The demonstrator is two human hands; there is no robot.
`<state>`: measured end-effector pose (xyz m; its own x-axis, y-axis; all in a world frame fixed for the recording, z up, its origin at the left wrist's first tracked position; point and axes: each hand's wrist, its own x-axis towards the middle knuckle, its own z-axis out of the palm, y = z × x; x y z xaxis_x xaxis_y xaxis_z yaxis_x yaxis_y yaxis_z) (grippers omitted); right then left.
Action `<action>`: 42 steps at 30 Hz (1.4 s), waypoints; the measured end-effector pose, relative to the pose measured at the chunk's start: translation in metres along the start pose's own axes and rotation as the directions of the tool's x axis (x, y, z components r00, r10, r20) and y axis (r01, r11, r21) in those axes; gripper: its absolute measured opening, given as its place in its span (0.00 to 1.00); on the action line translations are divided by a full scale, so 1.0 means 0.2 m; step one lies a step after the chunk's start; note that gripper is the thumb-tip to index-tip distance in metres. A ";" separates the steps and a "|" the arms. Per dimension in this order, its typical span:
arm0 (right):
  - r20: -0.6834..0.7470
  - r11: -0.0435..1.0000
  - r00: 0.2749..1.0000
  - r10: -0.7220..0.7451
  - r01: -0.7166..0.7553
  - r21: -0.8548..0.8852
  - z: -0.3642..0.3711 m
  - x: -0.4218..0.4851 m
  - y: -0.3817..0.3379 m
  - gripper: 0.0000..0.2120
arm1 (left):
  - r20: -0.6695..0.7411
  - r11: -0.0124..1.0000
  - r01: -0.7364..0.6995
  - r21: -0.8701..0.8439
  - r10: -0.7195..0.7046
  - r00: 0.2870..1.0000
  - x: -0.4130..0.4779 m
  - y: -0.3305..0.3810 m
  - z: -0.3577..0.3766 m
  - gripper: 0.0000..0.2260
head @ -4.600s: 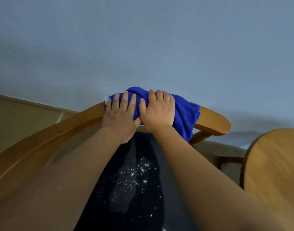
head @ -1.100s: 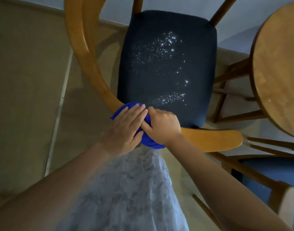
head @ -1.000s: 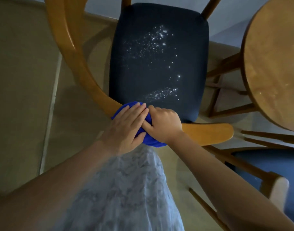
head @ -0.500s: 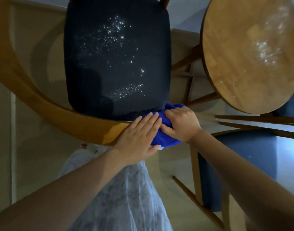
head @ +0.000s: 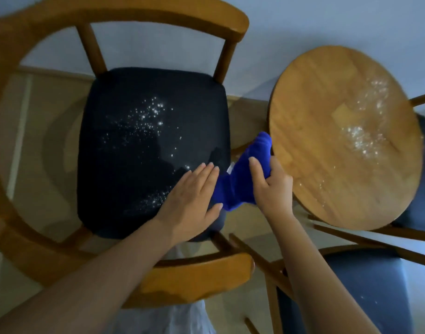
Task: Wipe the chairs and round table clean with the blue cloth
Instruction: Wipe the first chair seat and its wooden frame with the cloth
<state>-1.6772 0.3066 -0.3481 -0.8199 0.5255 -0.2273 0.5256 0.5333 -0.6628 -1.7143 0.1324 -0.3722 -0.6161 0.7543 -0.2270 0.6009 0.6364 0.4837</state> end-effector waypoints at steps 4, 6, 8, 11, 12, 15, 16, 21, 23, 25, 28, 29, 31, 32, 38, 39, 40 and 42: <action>-0.176 0.957 0.979 0.107 -0.053 0.286 0.06 0.32 -0.16 0.09 | -0.103 0.995 0.085 0.052 -0.079 0.991 0.29 -0.11 -0.15 0.31; -0.222 0.896 0.958 0.182 -0.069 0.438 0.14 0.50 -0.24 0.09 | -0.123 0.992 0.121 0.031 -0.116 0.986 0.45 -0.18 -0.22 0.31; -0.213 0.822 0.934 0.287 -0.127 0.555 0.22 0.66 -0.32 0.09 | -0.136 0.987 0.161 0.013 -0.158 0.978 0.59 -0.25 -0.27 0.32; -0.159 0.720 0.905 0.394 -0.196 0.666 0.30 0.87 -0.40 0.10 | -0.173 0.980 0.199 0.004 -0.195 0.965 0.75 -0.35 -0.33 0.32; -0.153 0.697 0.903 0.401 -0.192 0.691 0.32 0.93 -0.43 0.09 | -0.183 0.977 0.213 -0.012 -0.211 0.960 0.78 -0.38 -0.34 0.32; -0.135 0.582 0.906 0.402 -0.139 0.802 0.36 1.09 -0.50 0.08 | -0.189 0.922 0.309 -0.233 -0.355 0.916 0.89 -0.46 -0.33 0.31; -0.102 0.489 0.904 0.416 -0.128 0.863 0.37 1.15 -0.52 0.07 | -0.152 0.854 0.364 -0.371 -0.442 0.884 0.93 -0.48 -0.33 0.29; 0.166 -0.156 0.902 0.397 -0.112 0.981 0.42 1.39 -0.53 0.05 | 0.212 0.208 0.407 -0.889 -0.601 0.770 1.26 -0.56 -0.26 0.20; 0.181 -0.111 0.938 0.295 -0.154 0.982 0.44 1.43 -0.51 0.11 | 0.222 0.032 0.285 -0.958 -0.547 0.807 1.38 -0.57 -0.26 0.14; 0.137 0.140 0.972 0.191 -0.165 0.976 0.47 1.45 -0.45 0.13 | 0.198 -0.150 0.137 -0.979 -0.546 0.814 1.48 -0.57 -0.28 0.09; 0.010 0.596 0.999 0.033 -0.028 0.802 0.49 1.48 -0.32 0.25 | 0.071 -0.195 -0.063 -0.979 -0.613 0.787 1.60 -0.59 -0.31 0.13; -0.048 0.713 0.998 -0.027 0.053 0.699 0.50 1.50 -0.27 0.26 | 0.023 -0.172 -0.112 -0.979 -0.636 0.772 1.64 -0.60 -0.31 0.15; -0.155 0.826 0.980 -0.128 0.192 0.530 0.52 1.55 -0.20 0.28 | -0.036 -0.130 -0.162 -0.978 -0.661 0.749 1.67 -0.61 -0.29 0.16; -0.198 0.849 0.967 -0.162 0.239 0.472 0.52 1.58 -0.18 0.29 | -0.056 -0.101 -0.163 -0.981 -0.662 0.747 1.68 -0.61 -0.27 0.16; -0.223 0.858 0.959 -0.176 0.261 0.443 0.60 1.75 -0.09 0.24 | -0.184 0.269 -0.035 -0.963 -0.551 0.814 1.74 -0.65 -0.21 0.12; -0.222 0.855 0.960 -0.170 0.255 0.451 0.62 1.77 -0.08 0.22 | -0.201 0.324 -0.025 -0.946 -0.519 0.831 1.75 -0.67 -0.21 0.14; -0.228 0.852 0.961 -0.154 0.246 0.462 0.65 1.77 -0.08 0.20 | -0.211 0.373 -0.013 -0.928 -0.496 0.842 1.77 -0.68 -0.21 0.16; -0.253 0.838 0.960 -0.118 0.233 0.494 0.68 1.78 -0.07 0.18 | -0.220 0.439 0.013 -0.898 -0.475 0.852 1.78 -0.71 -0.20 0.16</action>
<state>-2.0079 0.3955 -0.5174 -0.7918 0.6094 0.0408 0.1369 0.2422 -0.9605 -2.0396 0.3050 -0.4887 -0.9224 0.3049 -0.2373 -0.2016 0.1441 0.9688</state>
